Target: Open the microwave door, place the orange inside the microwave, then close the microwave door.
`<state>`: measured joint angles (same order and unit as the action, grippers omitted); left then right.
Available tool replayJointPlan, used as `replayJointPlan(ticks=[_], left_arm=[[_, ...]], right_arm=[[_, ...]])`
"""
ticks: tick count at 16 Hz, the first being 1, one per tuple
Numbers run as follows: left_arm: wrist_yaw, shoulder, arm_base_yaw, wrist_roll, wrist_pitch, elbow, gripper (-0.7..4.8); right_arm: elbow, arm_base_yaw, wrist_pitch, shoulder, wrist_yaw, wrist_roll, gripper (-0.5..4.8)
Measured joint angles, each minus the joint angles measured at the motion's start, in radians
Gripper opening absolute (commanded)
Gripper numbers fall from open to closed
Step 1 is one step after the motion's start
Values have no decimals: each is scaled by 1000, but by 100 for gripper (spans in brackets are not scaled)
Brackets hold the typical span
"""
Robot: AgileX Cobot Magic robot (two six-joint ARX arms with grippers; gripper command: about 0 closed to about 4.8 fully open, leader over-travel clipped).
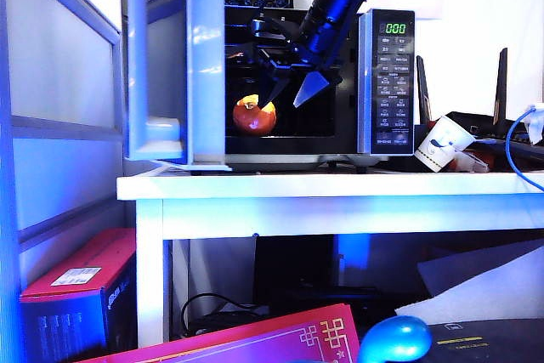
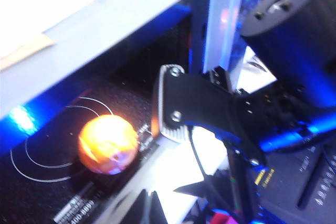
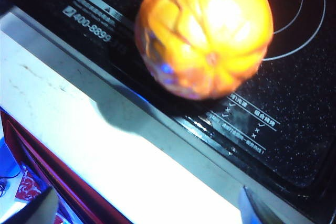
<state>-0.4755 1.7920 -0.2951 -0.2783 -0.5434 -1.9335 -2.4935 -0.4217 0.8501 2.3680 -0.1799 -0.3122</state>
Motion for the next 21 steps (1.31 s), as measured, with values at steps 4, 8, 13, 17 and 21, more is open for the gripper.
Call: replayJointPlan(ticks=[4, 8, 13, 17, 21], left_arm=[[1, -28, 0, 25, -11, 13, -5], [3, -126, 0, 93, 132, 13, -5], [8, -217, 0, 130, 182, 11, -5], [22, -301, 0, 137, -15, 10, -5], [105, -301, -1, 132, -267, 9, -5]], right_arm=[[0, -1, 2, 0, -4, 0, 479], [0, 0, 58, -22, 5, 4, 479], [1, 0, 141, -128, 126, -3, 479], [0, -1, 141, -280, 192, -4, 479], [0, 0, 113, -396, 253, -7, 281]])
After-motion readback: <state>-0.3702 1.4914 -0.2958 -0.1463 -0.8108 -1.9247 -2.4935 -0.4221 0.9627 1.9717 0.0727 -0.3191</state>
